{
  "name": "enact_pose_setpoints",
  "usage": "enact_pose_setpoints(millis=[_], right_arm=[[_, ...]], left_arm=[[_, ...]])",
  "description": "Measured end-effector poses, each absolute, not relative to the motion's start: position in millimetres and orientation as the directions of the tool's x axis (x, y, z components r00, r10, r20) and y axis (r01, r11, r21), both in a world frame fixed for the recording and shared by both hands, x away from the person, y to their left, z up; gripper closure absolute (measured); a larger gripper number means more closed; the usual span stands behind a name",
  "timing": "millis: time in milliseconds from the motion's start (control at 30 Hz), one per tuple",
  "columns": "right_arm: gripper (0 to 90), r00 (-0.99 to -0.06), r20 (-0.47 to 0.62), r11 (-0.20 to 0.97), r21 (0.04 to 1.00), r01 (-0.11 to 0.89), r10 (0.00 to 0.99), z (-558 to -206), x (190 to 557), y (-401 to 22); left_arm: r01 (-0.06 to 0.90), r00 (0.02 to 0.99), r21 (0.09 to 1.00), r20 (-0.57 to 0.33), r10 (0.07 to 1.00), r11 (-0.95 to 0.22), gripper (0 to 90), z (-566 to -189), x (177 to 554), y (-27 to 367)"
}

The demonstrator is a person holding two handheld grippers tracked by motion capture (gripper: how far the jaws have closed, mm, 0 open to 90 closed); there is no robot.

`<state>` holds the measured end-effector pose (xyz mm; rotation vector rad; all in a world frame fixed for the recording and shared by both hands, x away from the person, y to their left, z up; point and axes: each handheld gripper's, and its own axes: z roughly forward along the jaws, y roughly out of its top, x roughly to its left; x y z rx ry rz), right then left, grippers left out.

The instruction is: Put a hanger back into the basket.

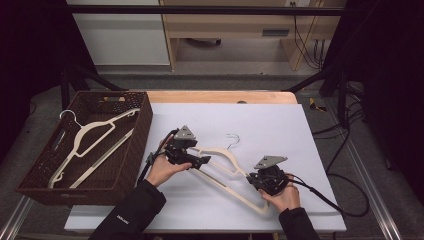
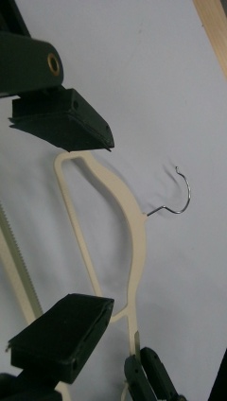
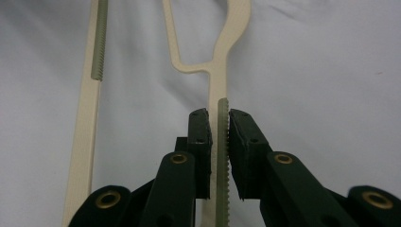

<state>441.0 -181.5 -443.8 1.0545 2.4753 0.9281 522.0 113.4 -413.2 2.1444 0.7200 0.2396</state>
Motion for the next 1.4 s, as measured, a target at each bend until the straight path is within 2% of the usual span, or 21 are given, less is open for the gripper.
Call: enact_pose_setpoints(millis=[433, 967, 1400], right_arm=[[79.6, -0.689, -0.022, 0.522, 0.669, 0.528, 0.725, -441, 440, -183], [79.6, -0.690, -0.019, 0.520, 0.672, 0.527, 0.724, -439, 438, -184], [79.6, -0.705, -0.023, 0.531, 0.676, 0.511, 0.708, -438, 437, -183]], left_arm=[[0.441, 0.828, 0.694, -0.070, 0.556, -0.569, 26.7, -445, 557, 92], [0.426, 0.850, 0.660, -0.058, 0.524, -0.618, 42.6, -465, 574, 79], [0.390, 0.859, 0.656, -0.005, 0.512, -0.646, 45.6, -470, 578, 77]])
